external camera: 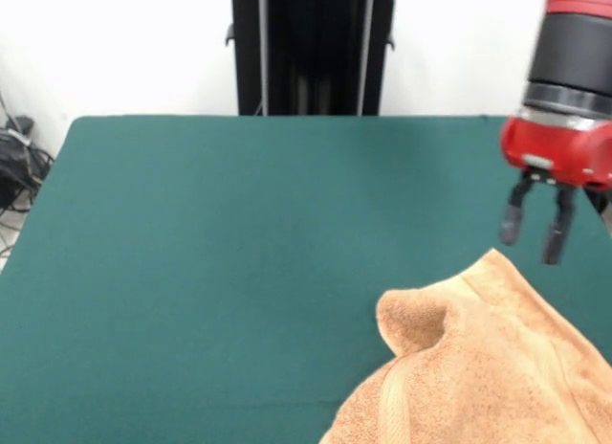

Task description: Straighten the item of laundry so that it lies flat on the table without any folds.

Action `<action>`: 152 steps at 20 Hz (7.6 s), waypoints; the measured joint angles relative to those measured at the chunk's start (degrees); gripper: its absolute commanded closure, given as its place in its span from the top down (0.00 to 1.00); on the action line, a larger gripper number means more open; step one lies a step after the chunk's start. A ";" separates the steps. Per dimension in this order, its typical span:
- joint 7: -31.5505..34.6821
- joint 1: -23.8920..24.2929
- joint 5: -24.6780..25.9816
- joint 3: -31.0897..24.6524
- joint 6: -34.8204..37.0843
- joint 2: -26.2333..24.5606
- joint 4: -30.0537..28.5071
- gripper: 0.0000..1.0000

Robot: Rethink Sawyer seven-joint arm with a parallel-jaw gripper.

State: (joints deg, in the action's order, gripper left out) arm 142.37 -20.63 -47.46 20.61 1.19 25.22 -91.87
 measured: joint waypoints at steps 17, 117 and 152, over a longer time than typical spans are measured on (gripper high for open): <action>0.00 3.93 -2.95 0.29 0.00 -7.97 11.10 1.00; 0.00 18.26 18.53 -7.17 -2.46 -14.52 16.71 1.00; 0.00 9.71 14.34 -0.99 20.34 -1.85 12.31 1.00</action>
State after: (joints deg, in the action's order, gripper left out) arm 142.37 -10.91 -33.12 19.62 21.53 23.38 -79.56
